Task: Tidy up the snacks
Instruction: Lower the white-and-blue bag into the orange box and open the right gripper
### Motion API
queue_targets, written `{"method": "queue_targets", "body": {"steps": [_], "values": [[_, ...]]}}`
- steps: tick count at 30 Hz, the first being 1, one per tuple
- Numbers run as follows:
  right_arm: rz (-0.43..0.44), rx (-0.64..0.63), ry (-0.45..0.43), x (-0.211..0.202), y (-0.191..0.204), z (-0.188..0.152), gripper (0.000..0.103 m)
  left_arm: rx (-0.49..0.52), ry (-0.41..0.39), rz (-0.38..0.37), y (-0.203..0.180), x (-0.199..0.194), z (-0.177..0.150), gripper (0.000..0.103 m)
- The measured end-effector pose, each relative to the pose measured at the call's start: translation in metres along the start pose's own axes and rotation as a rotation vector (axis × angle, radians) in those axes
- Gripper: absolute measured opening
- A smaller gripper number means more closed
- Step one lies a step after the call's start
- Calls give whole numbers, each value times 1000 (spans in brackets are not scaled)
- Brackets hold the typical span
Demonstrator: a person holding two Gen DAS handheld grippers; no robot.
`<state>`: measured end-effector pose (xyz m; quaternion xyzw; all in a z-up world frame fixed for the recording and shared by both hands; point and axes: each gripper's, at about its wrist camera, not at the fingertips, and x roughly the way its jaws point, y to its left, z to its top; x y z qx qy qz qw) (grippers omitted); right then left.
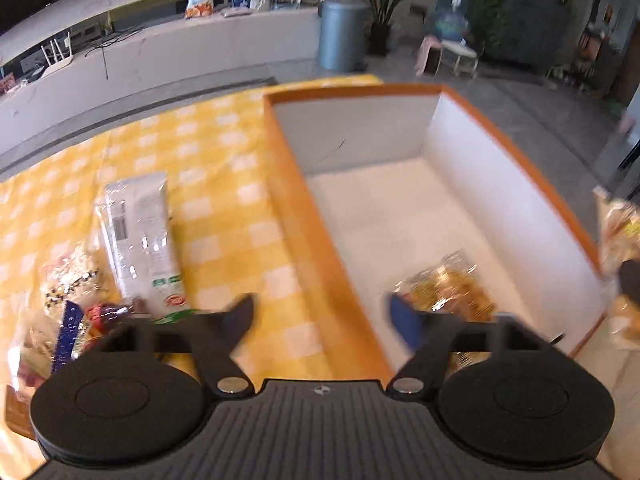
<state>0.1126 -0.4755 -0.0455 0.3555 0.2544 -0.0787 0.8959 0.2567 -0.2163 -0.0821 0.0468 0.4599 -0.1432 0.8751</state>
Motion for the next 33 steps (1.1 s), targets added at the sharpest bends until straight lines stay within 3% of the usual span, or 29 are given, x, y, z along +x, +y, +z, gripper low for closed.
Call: {"method": "queue_targets", "body": {"steps": [2,4,5,9,16,20,23,24,26,28,33], "values": [[-1,-15,-5,0,1,1,69,-3,-17,-89,9,-1,-3,45],[2,-23,-8,1,3,1,69,-105,8,-197,25,0,-6,27],[4,-29,-10,1,4,1,69,-146,27,-209,29,-1,-7,26],[-20,-50,-6,6,5,-1,69,-120,23,-179,33,-7,-7,22],[3,-104,47,18,19,-11,69,-157,18,-198,56,-21,-26,23],[-8,-167,64,24,32,-20,69,-132,19,-226,61,-27,-30,25],[21,-177,60,22,36,-21,69,-84,-36,-267,67,-45,-34,27],[34,-185,57,20,38,-20,69,-66,-70,-270,69,-53,-37,31],[60,-201,52,16,43,-20,69,-25,-135,-253,72,-73,-43,55],[92,-215,59,14,47,-20,69,5,-186,-211,75,-92,-48,70],[128,-298,111,18,64,-33,69,7,-217,-157,92,-116,-57,77]]}}
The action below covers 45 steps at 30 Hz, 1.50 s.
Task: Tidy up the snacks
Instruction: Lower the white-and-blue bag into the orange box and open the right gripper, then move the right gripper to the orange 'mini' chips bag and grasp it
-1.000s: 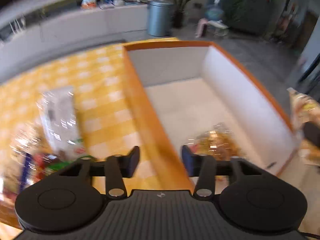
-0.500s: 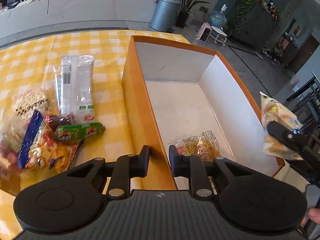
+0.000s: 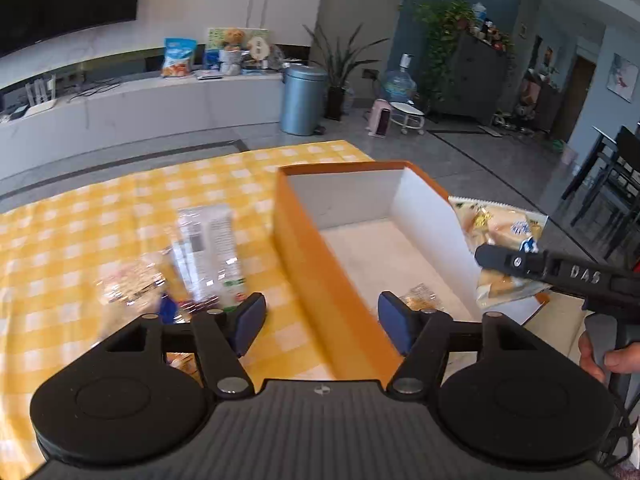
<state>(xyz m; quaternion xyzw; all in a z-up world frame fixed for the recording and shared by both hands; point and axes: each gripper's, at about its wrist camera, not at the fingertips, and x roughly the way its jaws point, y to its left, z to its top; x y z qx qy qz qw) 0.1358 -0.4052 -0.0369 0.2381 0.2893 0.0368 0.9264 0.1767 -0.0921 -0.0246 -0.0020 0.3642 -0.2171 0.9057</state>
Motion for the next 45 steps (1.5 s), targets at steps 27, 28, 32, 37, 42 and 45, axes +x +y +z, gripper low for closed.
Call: {"method": "queue_targets", "body": {"steps": [27,28,32,37,42,45], "values": [[-37,-33,-32,10,17,-7,100,-109,6,148,63,-23,-7,79],[-38,-28,-47,5,17,-8,100,-128,4,168,71,-27,-7,79],[-38,-43,-111,-13,30,1,100,-175,-10,231,99,-45,-9,80],[33,-105,-171,-33,71,3,100,-193,-40,274,125,-62,-20,83],[18,-205,-78,-18,125,-14,100,-200,-38,312,144,-61,-33,83],[34,-235,-12,1,151,-33,100,-248,-28,280,160,-58,-40,83]]}}
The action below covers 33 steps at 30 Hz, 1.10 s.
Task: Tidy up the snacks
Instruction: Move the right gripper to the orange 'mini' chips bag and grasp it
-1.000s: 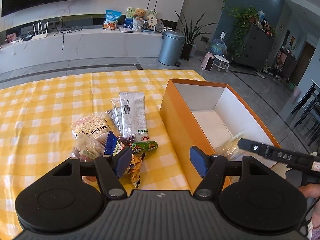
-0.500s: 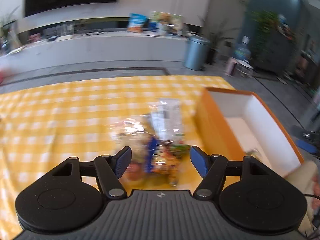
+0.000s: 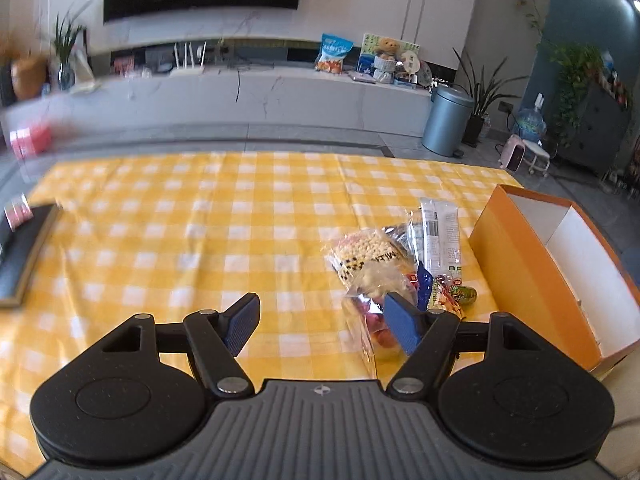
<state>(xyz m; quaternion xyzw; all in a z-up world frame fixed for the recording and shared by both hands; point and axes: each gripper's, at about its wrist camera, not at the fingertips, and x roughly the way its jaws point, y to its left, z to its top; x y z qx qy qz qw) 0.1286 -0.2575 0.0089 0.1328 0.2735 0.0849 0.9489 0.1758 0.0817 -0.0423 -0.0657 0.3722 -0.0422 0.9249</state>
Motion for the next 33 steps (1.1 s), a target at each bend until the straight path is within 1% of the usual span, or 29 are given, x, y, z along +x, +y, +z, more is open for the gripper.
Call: {"method": "queue_targets", "body": {"steps": [1,3,6,8,10,11,14,15,19,22,24,26,27,29,31,33], "values": [[17,-35,14,6,11,-6,100,-22,11,-17,5,4,-1,84],[8,-119,51,20,32,-18,100,-43,37,-33,13,13,-4,84],[-22,-219,116,46,56,-36,98,-40,59,-21,18,19,-7,84],[-34,-261,168,66,65,-47,90,-36,58,-24,20,19,-8,84],[-40,-295,219,86,70,-58,86,-41,62,-34,23,18,-8,84],[-49,-312,243,96,73,-64,82,-38,61,-35,25,18,-9,85],[-105,-362,327,127,77,-77,70,18,48,-17,26,18,-10,85],[-118,-378,343,132,79,-84,70,25,49,-9,26,19,-11,85],[-159,-423,350,153,80,-93,69,-8,72,-3,34,26,-11,85],[-156,-464,341,162,85,-96,68,-21,79,10,39,29,-11,85],[-157,-497,335,169,88,-98,64,-22,82,20,38,28,-11,85],[-171,-520,316,173,92,-99,55,-19,81,20,37,28,-11,85],[-184,-525,305,174,92,-99,54,-16,82,17,35,28,-11,85],[-186,-515,302,173,92,-98,47,-8,87,14,32,28,-11,85],[-172,-504,309,168,90,-97,46,-1,91,16,30,29,-12,85],[-134,-490,328,158,88,-95,45,3,96,18,29,30,-13,85]]}}
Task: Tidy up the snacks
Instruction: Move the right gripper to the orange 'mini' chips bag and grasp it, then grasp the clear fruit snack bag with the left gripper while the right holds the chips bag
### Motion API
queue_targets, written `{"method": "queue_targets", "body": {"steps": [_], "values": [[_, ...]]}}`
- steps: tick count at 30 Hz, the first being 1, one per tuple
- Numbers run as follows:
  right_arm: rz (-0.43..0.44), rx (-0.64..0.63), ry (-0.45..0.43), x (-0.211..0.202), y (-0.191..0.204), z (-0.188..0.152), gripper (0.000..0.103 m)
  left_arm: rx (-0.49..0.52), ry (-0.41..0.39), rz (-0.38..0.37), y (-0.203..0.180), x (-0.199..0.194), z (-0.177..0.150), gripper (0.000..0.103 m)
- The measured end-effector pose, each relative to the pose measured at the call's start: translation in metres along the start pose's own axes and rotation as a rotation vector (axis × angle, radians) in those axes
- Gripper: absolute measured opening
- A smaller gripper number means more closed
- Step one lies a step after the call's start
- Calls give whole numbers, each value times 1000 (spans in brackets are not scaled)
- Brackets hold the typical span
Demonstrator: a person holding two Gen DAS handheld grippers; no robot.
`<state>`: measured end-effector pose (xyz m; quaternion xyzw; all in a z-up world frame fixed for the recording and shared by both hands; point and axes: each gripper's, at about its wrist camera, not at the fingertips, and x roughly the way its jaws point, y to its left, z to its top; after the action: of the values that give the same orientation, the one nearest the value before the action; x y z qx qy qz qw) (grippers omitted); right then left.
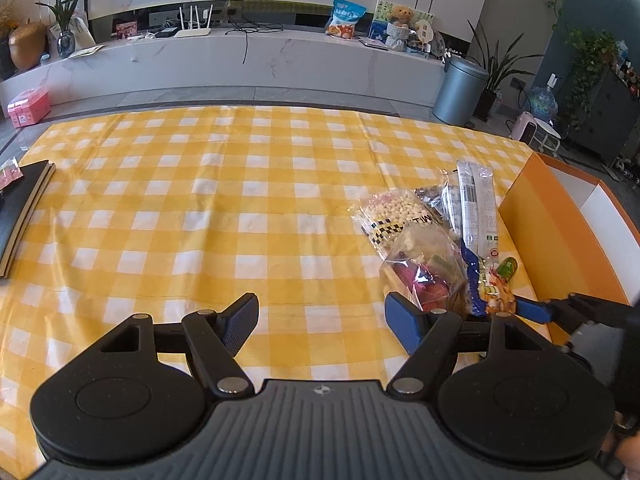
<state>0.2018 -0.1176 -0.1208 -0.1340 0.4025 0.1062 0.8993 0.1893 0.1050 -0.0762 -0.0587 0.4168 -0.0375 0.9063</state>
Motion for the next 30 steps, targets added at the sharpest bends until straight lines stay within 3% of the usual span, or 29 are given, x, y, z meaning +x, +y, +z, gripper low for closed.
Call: {"method": "queue_targets", "body": {"steps": [9,15,21,22,23,25,28,30], "values": [[140,7,98,-45,-12,-27,44,-2,29,8,0,4,-2,85],[214,69,54,-37,-21,-35,48,-8,30,7,0,3,-2,85],[207,9,20,-22,-12,-32,62,6,33,20,-3,4,-3,85],[212,12,18,-20,-13,-32,75,10,34,23,-4,5,-4,85],[216,23,17,-17,-13,-32,78,13,36,24,-5,5,-4,85],[222,45,18,-11,-14,-31,78,17,36,24,-5,6,-5,85],[192,49,7,-7,-15,-33,66,26,33,25,-6,6,-6,85],[184,52,-14,-7,-16,-35,65,25,28,19,-7,8,-6,85]]}}
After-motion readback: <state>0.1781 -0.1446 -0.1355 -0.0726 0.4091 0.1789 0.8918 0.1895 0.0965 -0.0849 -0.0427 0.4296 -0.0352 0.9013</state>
